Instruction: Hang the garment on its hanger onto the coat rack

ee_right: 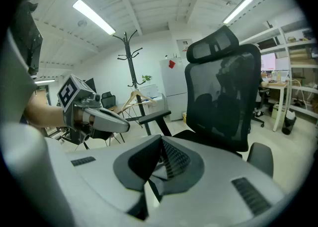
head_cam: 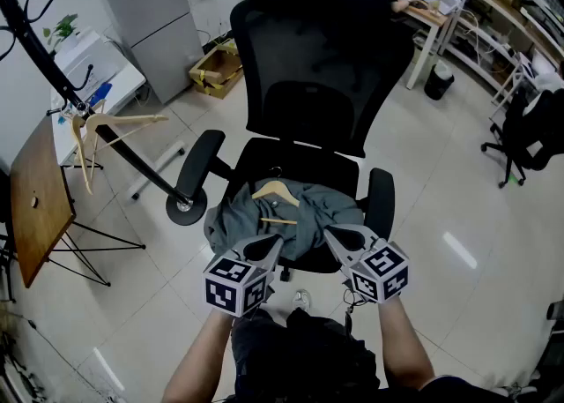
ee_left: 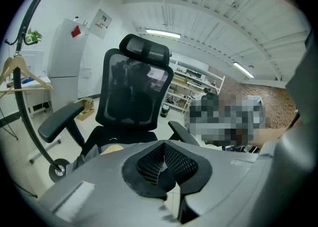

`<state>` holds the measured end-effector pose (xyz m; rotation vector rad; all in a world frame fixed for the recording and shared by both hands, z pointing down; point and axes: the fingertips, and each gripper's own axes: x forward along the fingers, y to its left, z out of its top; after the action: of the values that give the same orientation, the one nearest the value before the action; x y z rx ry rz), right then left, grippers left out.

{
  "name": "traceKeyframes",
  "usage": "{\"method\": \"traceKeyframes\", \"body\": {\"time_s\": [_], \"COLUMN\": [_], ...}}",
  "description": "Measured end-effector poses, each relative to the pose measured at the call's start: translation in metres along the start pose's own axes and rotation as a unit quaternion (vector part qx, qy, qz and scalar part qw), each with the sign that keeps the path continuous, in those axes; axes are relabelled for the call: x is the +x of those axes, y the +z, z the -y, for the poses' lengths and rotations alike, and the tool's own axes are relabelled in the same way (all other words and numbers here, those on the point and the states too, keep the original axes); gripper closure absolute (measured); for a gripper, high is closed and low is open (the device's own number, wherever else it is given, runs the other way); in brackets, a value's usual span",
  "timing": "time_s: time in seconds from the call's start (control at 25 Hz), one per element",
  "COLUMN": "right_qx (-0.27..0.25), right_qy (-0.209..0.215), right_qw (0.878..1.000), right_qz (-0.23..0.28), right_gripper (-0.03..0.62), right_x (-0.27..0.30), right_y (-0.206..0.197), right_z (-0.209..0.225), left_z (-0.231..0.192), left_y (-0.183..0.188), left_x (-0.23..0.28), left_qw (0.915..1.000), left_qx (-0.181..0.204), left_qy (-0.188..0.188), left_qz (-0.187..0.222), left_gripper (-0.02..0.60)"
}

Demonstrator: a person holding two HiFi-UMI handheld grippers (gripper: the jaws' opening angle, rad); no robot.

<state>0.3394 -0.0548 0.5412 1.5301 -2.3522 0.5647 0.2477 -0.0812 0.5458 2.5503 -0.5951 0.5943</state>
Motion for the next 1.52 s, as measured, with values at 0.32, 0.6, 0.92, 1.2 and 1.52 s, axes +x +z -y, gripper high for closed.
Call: {"method": "traceKeyframes", "body": {"time_s": [0.32,0.6,0.92,1.2,1.52], "right_qx": [0.001,0.026,0.057,0.068,0.056], "right_qy": [-0.007,-0.012,-0.027,-0.011,0.02], "right_qw": [1.0,0.998,0.988,0.971,0.961], "right_qz": [-0.02,-0.048,-0.138,-0.23,-0.27], "right_gripper": [0.563,0.528,0.352,0.352,0.352], "right_x": [0.019,0.075,0.161,0.203,0.226], "right_y": [-0.016,-0.038,-0.111,-0.18,-0.216], "right_z": [0.017,0.041,0.091,0.127,0.138], "left_z": [-0.004,-0.024,-0.049,-0.062,-0.075], "left_y": [-0.012,-0.032,-0.072,-0.096,-0.108], "left_x": [0.012,0.037,0.063,0.082,0.09], "left_qw": [0.9999,0.999,0.9963,0.9929,0.9914], "left_qx": [-0.002,-0.011,-0.045,-0.074,-0.086], "left_qy": [0.0,-0.003,-0.013,-0.016,-0.013], "left_qz": [-0.015,-0.042,-0.073,-0.092,-0.098], "left_gripper": [0.575,0.575,0.575,0.575,0.575]}}
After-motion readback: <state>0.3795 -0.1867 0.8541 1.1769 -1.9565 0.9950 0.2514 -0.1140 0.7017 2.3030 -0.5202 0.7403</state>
